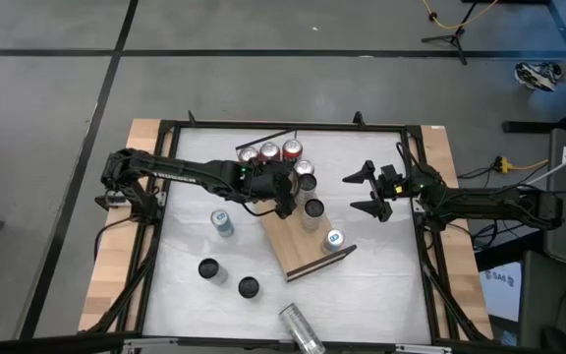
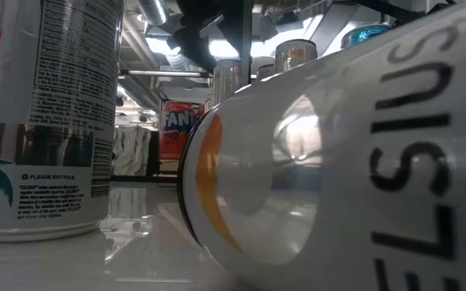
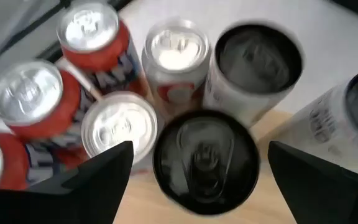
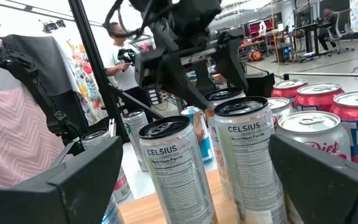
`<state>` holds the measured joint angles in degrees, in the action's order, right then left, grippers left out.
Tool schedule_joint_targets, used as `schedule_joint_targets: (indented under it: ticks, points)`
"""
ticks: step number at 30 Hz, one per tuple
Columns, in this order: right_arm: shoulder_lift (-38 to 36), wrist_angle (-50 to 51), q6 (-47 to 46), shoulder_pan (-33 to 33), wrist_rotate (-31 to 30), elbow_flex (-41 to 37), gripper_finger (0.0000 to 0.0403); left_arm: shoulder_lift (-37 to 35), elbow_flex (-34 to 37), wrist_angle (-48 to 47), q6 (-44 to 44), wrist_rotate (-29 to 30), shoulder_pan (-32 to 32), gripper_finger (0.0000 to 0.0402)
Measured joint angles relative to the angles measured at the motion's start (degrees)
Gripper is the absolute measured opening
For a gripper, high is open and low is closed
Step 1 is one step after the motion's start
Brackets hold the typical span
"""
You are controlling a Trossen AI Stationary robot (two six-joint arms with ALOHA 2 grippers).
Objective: Place canned beverage on shelf
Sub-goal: Adjust the yellow soda can on the shelf
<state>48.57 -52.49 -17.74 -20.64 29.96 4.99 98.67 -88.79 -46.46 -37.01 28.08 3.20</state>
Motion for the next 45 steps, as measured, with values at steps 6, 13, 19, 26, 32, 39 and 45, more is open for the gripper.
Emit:
schedule_joint_targets:
  ticks: [6,13,19,26,32,39,45]
  points:
    - [0.0,0.0,0.0,0.0,0.0,0.0,0.0399,0.07,2.69,1.77,-1.49,-0.02,0.35,0.0366]
    - [0.0,0.0,0.02,0.0,0.0,0.0,0.0399,0.07,3.87,4.53,-0.02,1.29,0.36,0.0362]
    - [0.0,-0.02,0.02,0.0,0.0,0.0,0.0399,0.07,3.89,5.5,1.57,1.4,0.5,0.0326]
    - [0.0,-0.02,0.04,0.0,0.0,0.0,0.0399,0.07,3.89,5.64,1.62,1.36,0.57,0.0264]
    - [0.0,-0.02,0.04,0.0,0.0,0.0,0.0399,0.07,3.89,5.7,1.65,1.36,0.57,0.0235]
    - [0.0,-0.02,0.04,0.0,0.0,0.0,0.0399,0.04,3.89,7.08,6.03,0.44,0.73,0.024]
    - [-0.01,-0.02,0.04,0.02,0.0,0.0,0.0399,-0.01,3.89,7.93,9.26,-4.29,0.04,0.0241]
